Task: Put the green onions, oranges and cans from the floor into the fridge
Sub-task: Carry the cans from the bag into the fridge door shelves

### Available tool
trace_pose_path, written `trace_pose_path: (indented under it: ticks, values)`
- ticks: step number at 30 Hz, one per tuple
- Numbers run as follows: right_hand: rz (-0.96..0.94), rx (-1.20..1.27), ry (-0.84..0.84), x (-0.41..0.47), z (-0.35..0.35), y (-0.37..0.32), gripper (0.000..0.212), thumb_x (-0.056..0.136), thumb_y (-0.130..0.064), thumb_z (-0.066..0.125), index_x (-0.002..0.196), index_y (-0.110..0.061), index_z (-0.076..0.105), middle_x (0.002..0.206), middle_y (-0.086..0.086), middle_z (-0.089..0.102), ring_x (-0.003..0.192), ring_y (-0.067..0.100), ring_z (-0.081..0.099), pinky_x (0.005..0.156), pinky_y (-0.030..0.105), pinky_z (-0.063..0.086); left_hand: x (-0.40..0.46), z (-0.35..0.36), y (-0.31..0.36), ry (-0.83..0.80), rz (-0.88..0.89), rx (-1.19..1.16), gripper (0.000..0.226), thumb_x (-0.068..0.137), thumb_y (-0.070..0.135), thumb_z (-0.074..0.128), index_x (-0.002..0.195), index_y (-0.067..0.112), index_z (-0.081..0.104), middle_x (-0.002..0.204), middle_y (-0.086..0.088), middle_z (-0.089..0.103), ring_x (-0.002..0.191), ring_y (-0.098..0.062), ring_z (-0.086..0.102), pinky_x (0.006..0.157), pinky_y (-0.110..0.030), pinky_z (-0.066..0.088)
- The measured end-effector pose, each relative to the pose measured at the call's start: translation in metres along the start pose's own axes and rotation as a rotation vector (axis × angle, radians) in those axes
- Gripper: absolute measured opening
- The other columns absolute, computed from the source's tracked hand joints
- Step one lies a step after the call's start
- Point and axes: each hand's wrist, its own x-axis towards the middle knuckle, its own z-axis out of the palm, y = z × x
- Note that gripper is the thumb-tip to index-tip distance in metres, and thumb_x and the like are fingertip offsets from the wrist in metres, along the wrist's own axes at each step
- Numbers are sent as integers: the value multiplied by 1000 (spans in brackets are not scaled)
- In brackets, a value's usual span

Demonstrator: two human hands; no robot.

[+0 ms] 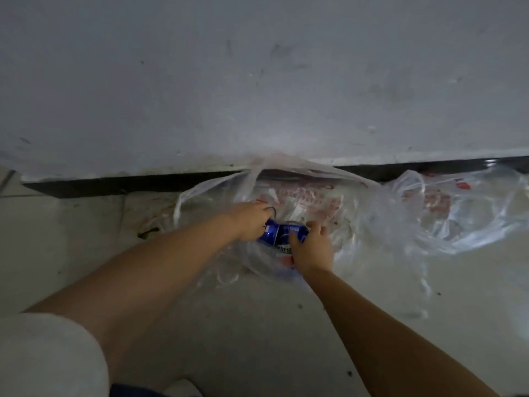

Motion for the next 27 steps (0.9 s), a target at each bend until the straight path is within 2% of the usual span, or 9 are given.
trace_pose_path:
  ticks: [4,8,13,16,18,21,23,25,27]
  values:
    - [146,-25,-43,-4,17,6,72,82,-36,64,139,-9,29,135,14,39,125,32,42,103,43,41,1,25,-15,-73,-4,117,71,84,36,62,143,14,29,139,-12,44,124,-29,47,103,-39,37]
    - [237,53,-127,-5,26,5,80,73,-39,67,138,-13,27,130,15,43,114,33,52,93,49,50,11,32,-13,-21,0,-4,69,82,46,62,138,14,35,135,-13,47,120,-30,49,100,-39,37]
    - [264,97,-127,11,37,6,89,66,-43,76,134,-14,27,124,17,51,108,35,58,89,48,52,27,40,-23,-63,70,-57,72,78,48,66,135,17,35,136,-10,47,120,-28,49,101,-41,37]
    - [271,55,-232,11,37,10,105,66,-39,75,145,-26,7,129,16,51,107,33,59,86,44,54,23,39,-22,-65,70,56,81,76,44,69,140,17,28,139,-10,43,124,-28,45,103,-43,36]
    - [263,13,-287,9,33,15,108,71,-42,73,148,-26,-2,135,16,47,111,33,58,89,43,52,20,40,-20,-53,45,45,78,75,42,71,138,17,32,137,-10,45,123,-29,47,102,-42,36]
    - [203,-45,-212,8,18,22,84,75,-44,71,141,-16,27,131,14,50,114,32,56,93,42,51,18,43,-24,-73,-20,-236,55,77,38,71,124,20,50,125,-6,58,115,-27,55,99,-39,44]
    - [148,-122,-159,10,3,25,61,79,-46,67,130,-16,50,127,9,57,115,27,56,99,37,47,14,40,-30,-30,-69,-483,56,80,37,69,129,20,49,129,-7,55,121,-30,50,105,-41,40]
    - [150,-113,-110,6,-16,25,45,84,-44,62,121,-18,58,111,3,61,102,19,58,89,30,47,6,31,-26,98,-95,-637,65,79,43,67,134,16,46,126,-8,55,119,-32,50,106,-41,38]
    - [159,-175,-130,-6,-35,21,47,88,-46,57,124,-17,55,104,1,56,93,14,53,80,27,42,-5,19,-10,176,-169,-832,60,75,52,66,122,17,55,98,-4,60,94,-26,58,89,-36,46]
